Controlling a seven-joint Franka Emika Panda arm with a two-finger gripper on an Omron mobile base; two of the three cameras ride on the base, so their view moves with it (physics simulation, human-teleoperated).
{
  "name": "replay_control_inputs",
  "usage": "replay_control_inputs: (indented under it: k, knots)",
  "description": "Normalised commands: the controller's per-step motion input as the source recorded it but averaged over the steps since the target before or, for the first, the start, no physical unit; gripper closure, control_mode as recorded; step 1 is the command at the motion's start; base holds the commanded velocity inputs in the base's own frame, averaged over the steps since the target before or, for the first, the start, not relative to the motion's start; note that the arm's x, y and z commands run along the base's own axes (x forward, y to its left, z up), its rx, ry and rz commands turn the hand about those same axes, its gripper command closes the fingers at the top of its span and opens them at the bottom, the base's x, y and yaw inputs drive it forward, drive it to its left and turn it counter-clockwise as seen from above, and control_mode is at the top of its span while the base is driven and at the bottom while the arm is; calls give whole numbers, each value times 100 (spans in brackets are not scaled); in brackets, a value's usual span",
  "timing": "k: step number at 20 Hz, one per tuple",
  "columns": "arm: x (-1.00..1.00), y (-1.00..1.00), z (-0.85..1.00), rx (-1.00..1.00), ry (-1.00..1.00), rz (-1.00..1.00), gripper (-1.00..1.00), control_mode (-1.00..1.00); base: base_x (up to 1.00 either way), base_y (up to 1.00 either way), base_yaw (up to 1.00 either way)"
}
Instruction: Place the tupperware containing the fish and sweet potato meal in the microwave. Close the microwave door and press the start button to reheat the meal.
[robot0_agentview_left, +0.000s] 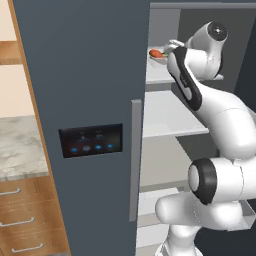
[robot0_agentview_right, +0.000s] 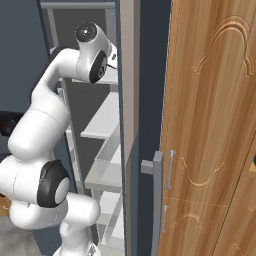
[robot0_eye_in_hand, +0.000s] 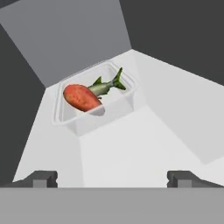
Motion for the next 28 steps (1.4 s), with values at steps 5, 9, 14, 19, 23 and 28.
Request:
replay_control_inputs:
  k: [5,9,14,19,23,28]
  knots:
    - [47,-1,-1,5,3,0,-100,-100,0,0,0]
    - [46,0,-8,7,5,0,-100,-100,0,0,0]
    - [46,0,-11,8,5,0,-100,-100,0,0,0]
    - [41,0,-3,2,2,0,-100,-100,0,0,0]
    - [37,0,-4,0,0,0,-100,-100,0,0,0]
    - [36,0,-16,0,0,0,-100,-100,0,0,0]
